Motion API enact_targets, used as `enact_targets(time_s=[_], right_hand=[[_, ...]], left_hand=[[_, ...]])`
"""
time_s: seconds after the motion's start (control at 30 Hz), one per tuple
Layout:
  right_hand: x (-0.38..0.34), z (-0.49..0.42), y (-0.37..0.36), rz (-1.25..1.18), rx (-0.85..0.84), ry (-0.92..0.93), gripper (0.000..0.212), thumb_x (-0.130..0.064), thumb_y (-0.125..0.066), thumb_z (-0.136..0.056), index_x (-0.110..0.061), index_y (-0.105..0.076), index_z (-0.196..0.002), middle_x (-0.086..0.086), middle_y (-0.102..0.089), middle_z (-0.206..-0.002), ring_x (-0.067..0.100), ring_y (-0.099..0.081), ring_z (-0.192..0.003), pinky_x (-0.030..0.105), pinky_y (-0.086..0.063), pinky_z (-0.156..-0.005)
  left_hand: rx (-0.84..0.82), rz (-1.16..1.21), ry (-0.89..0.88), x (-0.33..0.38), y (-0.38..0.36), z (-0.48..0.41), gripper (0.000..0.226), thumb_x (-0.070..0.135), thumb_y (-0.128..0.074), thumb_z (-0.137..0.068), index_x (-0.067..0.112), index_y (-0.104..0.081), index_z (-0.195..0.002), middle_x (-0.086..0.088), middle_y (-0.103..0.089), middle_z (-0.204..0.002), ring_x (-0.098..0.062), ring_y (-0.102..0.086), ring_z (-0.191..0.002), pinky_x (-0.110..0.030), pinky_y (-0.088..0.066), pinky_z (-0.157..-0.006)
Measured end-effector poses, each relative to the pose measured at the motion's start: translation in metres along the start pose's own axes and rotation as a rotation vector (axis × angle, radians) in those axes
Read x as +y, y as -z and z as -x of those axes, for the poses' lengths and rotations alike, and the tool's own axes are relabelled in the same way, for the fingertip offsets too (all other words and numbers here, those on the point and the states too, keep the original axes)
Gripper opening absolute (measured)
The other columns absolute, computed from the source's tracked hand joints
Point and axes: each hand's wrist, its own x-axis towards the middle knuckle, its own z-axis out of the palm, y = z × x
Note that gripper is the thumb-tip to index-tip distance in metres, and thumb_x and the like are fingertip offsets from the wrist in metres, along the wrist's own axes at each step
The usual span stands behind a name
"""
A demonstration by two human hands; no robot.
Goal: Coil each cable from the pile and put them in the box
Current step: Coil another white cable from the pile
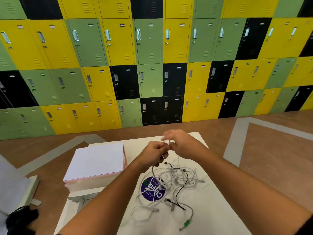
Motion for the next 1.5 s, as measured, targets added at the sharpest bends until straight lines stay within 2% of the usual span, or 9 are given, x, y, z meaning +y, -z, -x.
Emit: enact_targets(time_s=[0.1,0.27,0.53,0.73,0.87,0.97,1.13,1.27,1.5], right_hand=[[0.001,-0.005,0.005,0.001,0.083,-0.032,0.02,-0.017,-0.056,-0.099,-0.019,-0.073,-0.109,0.001,-0.065,-0.112,0.022,-0.059,-0.106,0.037,-0.049,-0.086],[0.018,-0.009,0.014,-0.288,0.546,-0.103,0.019,-0.015,-0.051,-0.1,-0.019,-0.07,-0.102,-0.001,-0.064,-0.097,0.014,-0.057,-0.088,0.032,-0.048,-0.074],[0.015,0.003,-0.006,-0.513,0.122,-0.154,0.029,-0.031,-0.051,-0.103,-0.018,-0.075,-0.091,-0.006,-0.054,-0.061,0.003,-0.047,-0.053,0.025,-0.036,-0.055],[0.03,0.001,0.001,-0.566,0.495,-0.272,0.035,-0.024,-0.049,-0.104,-0.014,-0.072,-0.079,-0.001,-0.054,-0.065,0.011,-0.046,-0.062,0.029,-0.034,-0.058],[0.03,0.002,-0.007,-0.538,0.453,-0.284,0.035,-0.026,-0.048,-0.104,-0.014,-0.071,-0.08,-0.006,-0.048,-0.058,0.01,-0.042,-0.054,0.028,-0.029,-0.052],[0.03,0.011,-0.026,-0.356,0.235,-0.268,0.034,-0.034,-0.047,-0.103,-0.022,-0.067,-0.079,-0.008,-0.056,-0.067,0.016,-0.054,-0.065,0.029,-0.035,-0.058],[-0.001,0.026,-0.057,0.024,-0.038,-0.082,0.026,-0.033,-0.035,-0.106,-0.022,-0.058,-0.11,0.007,-0.069,-0.101,0.03,-0.063,-0.09,0.038,-0.05,-0.075],[-0.027,0.028,-0.069,0.035,-0.163,0.024,0.015,-0.027,-0.039,-0.104,-0.019,-0.051,-0.103,0.014,-0.066,-0.099,0.033,-0.062,-0.089,0.037,-0.041,-0.065],[-0.037,0.013,-0.034,0.047,-0.011,0.078,0.029,-0.039,-0.041,-0.102,-0.022,-0.064,-0.101,0.007,-0.071,-0.094,0.028,-0.063,-0.085,0.039,-0.051,-0.07]], left_hand=[[0.073,0.083,0.001,-0.001,0.006,0.003,0.03,0.028,-0.055,-0.103,0.003,-0.072,-0.1,0.0,-0.051,-0.063,-0.011,-0.038,-0.048,-0.023,-0.032,-0.047],[0.114,0.139,0.008,-0.012,0.019,0.015,0.038,0.035,-0.046,-0.105,0.008,-0.064,-0.084,-0.006,-0.057,-0.065,-0.02,-0.058,-0.061,-0.036,-0.053,-0.07],[0.232,0.644,0.083,-0.004,0.019,0.009,0.032,0.022,-0.036,-0.103,0.011,-0.054,-0.079,0.002,-0.025,-0.059,-0.012,-0.021,-0.051,-0.026,-0.022,-0.051],[0.193,0.273,0.098,-0.014,0.024,0.011,0.037,0.019,-0.037,-0.107,0.009,-0.057,-0.078,-0.002,-0.04,-0.058,-0.016,-0.037,-0.054,-0.028,-0.032,-0.052],[0.245,0.385,0.103,-0.006,0.015,0.008,0.039,0.028,-0.036,-0.109,0.013,-0.049,-0.075,0.0,-0.034,-0.056,-0.013,-0.031,-0.049,-0.027,-0.029,-0.051],[0.335,0.724,0.038,0.008,0.017,0.003,0.039,0.028,-0.035,-0.108,0.014,-0.045,-0.073,0.003,-0.026,-0.054,-0.009,-0.021,-0.046,-0.023,-0.023,-0.044],[0.443,0.973,-0.066,0.026,0.013,-0.009,0.041,0.028,-0.035,-0.109,0.013,-0.045,-0.073,0.004,-0.029,-0.051,-0.009,-0.025,-0.043,-0.024,-0.032,-0.044],[0.545,0.743,-0.159,0.025,0.009,-0.012,0.039,0.024,-0.034,-0.11,0.01,-0.052,-0.077,0.004,-0.037,-0.052,-0.009,-0.033,-0.047,-0.028,-0.039,-0.053],[0.449,0.049,-0.232,-0.005,0.016,-0.003,0.038,0.021,-0.04,-0.108,0.007,-0.062,-0.081,0.001,-0.051,-0.058,-0.01,-0.047,-0.056,-0.022,-0.042,-0.05]])
